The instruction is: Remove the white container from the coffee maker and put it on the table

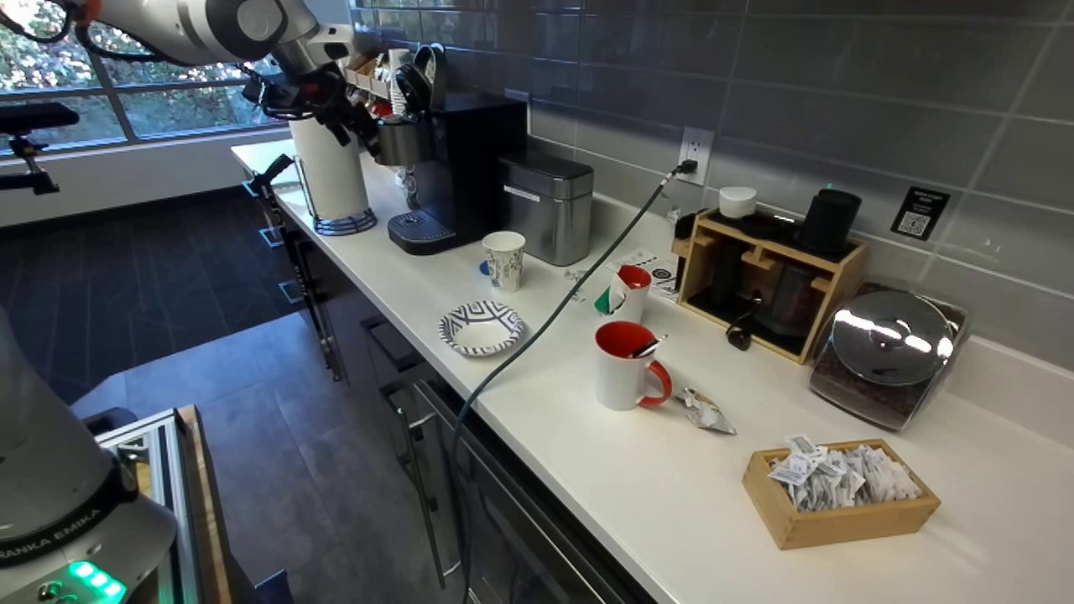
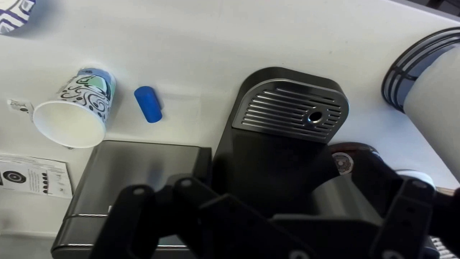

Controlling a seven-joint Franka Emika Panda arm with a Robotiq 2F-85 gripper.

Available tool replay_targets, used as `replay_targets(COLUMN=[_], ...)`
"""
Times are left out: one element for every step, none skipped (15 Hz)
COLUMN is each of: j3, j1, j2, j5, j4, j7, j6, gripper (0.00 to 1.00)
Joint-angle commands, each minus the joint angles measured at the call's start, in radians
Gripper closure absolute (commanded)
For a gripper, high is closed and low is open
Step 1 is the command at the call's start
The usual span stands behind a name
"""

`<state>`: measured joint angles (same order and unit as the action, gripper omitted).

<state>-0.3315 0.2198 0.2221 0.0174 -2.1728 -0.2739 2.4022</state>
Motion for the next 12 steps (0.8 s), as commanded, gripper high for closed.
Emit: replay_targets(j3=[0.008, -0.013, -0.039, -0.068, -0.087, -0.108, -0.131, -0.142, -0.148, -0.145, -0.138, -0.126], j1=[0.007, -0.004, -0.008, -0.013, -0.015, -0.016, -0.012, 0.002, 0.025, 0.054, 0.083, 0.112], j2=[-0.004, -0.027, -0.058, -0.092, -0.115, -0.147, -0.181, -0.213, -0.255, -0.295, -0.337, -0.38], j5=[0.002, 0.046, 0.098, 0.162, 0.224, 0.293, 0.38, 0.445, 0.508, 0.529, 0.547, 0.532], j4=[0.003, 0.021, 0.045, 0.074, 0.101, 0.135, 0.181, 0.223, 0.283, 0.338, 0.396, 0.46], j7=[0.001, -0.06, -0.107, -0.168, -0.219, -0.29, -0.373, -0.437, -0.492, -0.506, -0.516, -0.501], j6=[-0.002, 0.006, 0.029, 0.051, 0.059, 0.054, 0.022, -0.008, -0.052, -0.093, -0.143, -0.191], gripper=[0.0, 0.0, 0.0, 0.0, 0.0, 0.0, 0.0, 0.0, 0.0, 0.0, 0.0, 0.0])
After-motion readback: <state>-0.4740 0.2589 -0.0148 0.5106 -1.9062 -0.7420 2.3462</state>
